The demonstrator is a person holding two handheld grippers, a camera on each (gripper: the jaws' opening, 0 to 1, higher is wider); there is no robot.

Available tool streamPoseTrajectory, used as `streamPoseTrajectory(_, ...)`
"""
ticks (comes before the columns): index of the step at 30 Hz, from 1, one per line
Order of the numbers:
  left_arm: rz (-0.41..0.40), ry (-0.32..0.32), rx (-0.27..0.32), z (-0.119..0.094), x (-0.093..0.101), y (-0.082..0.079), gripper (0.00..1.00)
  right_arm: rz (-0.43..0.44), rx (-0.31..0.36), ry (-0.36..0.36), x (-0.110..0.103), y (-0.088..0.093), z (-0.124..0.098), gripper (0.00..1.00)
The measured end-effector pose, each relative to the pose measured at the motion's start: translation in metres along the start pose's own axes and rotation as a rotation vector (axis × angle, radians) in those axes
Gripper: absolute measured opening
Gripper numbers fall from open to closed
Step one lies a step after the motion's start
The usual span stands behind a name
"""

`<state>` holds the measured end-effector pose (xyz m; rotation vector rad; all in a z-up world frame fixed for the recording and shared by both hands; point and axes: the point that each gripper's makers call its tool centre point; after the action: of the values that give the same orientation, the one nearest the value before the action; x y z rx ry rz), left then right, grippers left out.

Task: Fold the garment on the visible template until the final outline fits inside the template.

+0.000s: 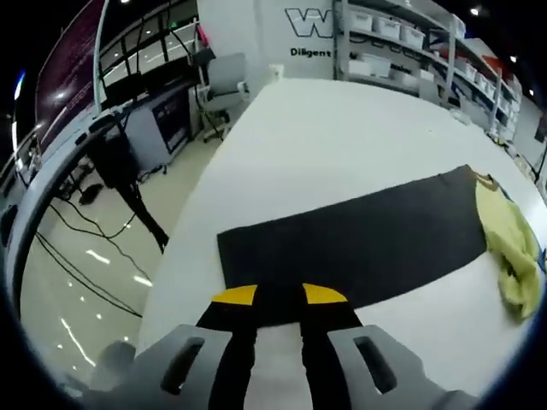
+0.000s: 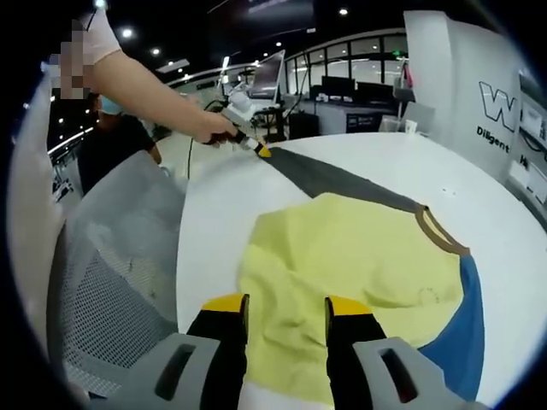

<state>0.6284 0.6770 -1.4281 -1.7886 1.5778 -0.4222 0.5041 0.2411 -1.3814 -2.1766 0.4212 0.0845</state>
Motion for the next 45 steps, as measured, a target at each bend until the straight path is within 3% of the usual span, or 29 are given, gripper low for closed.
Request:
streamPoseTrajectory(5,-0.027,0.003,-0.020,-0.008,-0.007,0.010,0.12,0.018,0.003,0.016,0.004,0.006,-0.003,0.31)
streamPoseTrajectory(9,-0.078,0.028,0.064,-0.024,-0.001,0.001,0.12,0.027,0.008,0.039,0.010,0.009,-0.010,0.31)
streamPoseTrajectory(18,-0.096,0.244,0.242,-0.081,0.075,-0.013,0.15,0.064,0.052,0.108,0.022,0.015,-0.029,0.34)
streamPoseTrajectory(28,0.020,0.403,0.315,-0.127,0.152,-0.019,0.21,0.101,0.097,0.177,0.025,0.023,-0.048,0.36)
streamPoseTrajectory(34,0.037,0.463,0.336,-0.149,0.178,-0.015,0.22,0.139,0.112,0.231,0.029,0.041,-0.067,0.37)
streamPoseTrajectory(45,0.117,0.550,0.347,-0.185,0.210,0.017,0.24,0.248,0.131,0.372,0.033,0.094,-0.116,0.37)
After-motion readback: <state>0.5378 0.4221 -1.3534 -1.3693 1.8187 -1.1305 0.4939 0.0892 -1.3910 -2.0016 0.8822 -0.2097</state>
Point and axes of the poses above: the point that each gripper's makers call its tool centre point, and the gripper's own axes: z roughly forward along the fingers, x roughly to its right, y roughly out of its underside, and after that the axes turned 12 degrees about -y, right-handed
